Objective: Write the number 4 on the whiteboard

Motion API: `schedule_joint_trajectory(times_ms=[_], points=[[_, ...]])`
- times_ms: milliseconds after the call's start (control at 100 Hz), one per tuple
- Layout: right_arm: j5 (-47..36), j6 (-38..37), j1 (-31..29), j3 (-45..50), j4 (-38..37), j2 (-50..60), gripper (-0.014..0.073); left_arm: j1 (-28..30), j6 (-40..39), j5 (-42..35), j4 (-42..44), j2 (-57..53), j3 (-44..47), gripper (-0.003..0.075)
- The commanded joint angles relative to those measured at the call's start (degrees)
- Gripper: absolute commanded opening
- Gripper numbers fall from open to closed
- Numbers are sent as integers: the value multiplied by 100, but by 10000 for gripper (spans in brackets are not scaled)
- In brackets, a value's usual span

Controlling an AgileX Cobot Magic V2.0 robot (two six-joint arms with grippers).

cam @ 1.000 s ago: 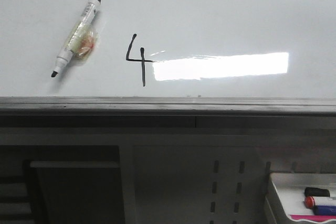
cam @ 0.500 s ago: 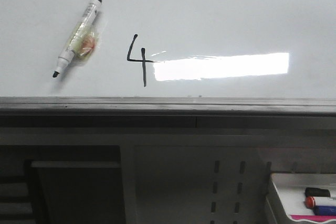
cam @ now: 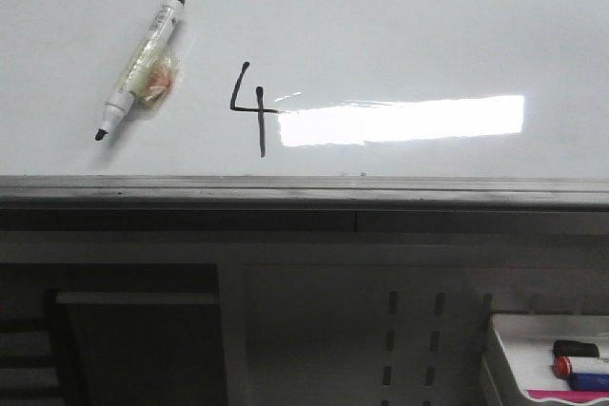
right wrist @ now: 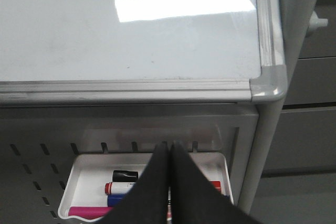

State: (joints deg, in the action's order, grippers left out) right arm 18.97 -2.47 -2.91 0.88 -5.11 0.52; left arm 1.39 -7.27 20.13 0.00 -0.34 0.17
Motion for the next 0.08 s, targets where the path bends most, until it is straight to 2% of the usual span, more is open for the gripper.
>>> schedule_joint_trajectory(times_ms=[0, 70], points=[[-96, 12, -35, 112, 2, 94, -64, 0, -54, -172, 0, -142, 201, -20], [-96, 12, -35, 112, 2, 94, -64, 0, -54, -172, 0, -142, 201, -20]])
